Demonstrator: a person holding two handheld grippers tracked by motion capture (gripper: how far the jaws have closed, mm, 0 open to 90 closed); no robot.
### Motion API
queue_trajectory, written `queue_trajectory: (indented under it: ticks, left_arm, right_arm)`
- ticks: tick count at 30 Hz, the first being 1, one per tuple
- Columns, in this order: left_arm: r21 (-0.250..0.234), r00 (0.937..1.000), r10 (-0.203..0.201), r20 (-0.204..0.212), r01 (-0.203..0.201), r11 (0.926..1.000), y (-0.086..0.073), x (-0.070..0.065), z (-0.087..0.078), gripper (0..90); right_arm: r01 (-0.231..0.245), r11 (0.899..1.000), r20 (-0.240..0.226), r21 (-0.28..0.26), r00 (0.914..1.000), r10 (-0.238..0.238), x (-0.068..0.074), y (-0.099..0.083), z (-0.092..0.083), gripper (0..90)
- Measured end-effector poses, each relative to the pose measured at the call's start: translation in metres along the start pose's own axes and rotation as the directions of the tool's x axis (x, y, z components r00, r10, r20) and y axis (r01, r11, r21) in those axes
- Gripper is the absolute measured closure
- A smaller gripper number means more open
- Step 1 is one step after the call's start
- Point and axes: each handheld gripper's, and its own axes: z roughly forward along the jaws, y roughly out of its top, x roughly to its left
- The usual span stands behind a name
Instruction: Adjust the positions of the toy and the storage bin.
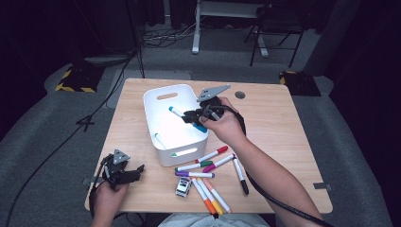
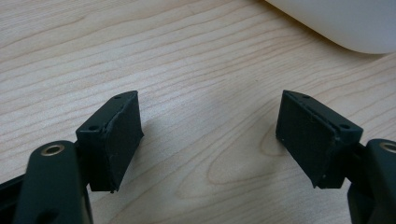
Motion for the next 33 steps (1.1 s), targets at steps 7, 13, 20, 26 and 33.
queue_trajectory:
  ticks: [7,13,20,26,33]
  left_arm:
    - [0.001,1.0000,0.000,0.000,0.000,1.0000,0.000,0.000,0.000,22.6]
    - [0.002,1.0000,0.002,0.001,-0.002,1.0000,0.000,0.000,0.000,22.3]
    - [0.002,1.0000,0.002,0.000,-0.002,1.0000,0.000,0.000,0.000,22.3]
    - [0.002,1.0000,0.002,0.001,-0.002,1.0000,0.000,0.000,0.000,22.3]
    - [0.002,1.0000,0.002,0.001,-0.002,1.0000,0.000,0.000,0.000,22.3]
  right_arm:
    - [-0.008,0.999,0.005,0.036,1.0000,0.008,-0.003,-0.007,0.007,76.8]
    - [-0.007,0.997,-0.006,0.083,1.0000,0.008,-0.002,-0.009,0.011,76.9]
    - [-0.007,0.992,-0.015,0.129,0.9999,0.009,0.000,-0.013,0.019,76.8]
    - [-0.001,0.986,-0.017,0.170,0.9998,0.004,0.001,-0.013,0.025,76.8]
    - [-0.010,0.978,-0.020,0.209,0.9997,0.014,0.003,-0.014,0.033,76.8]
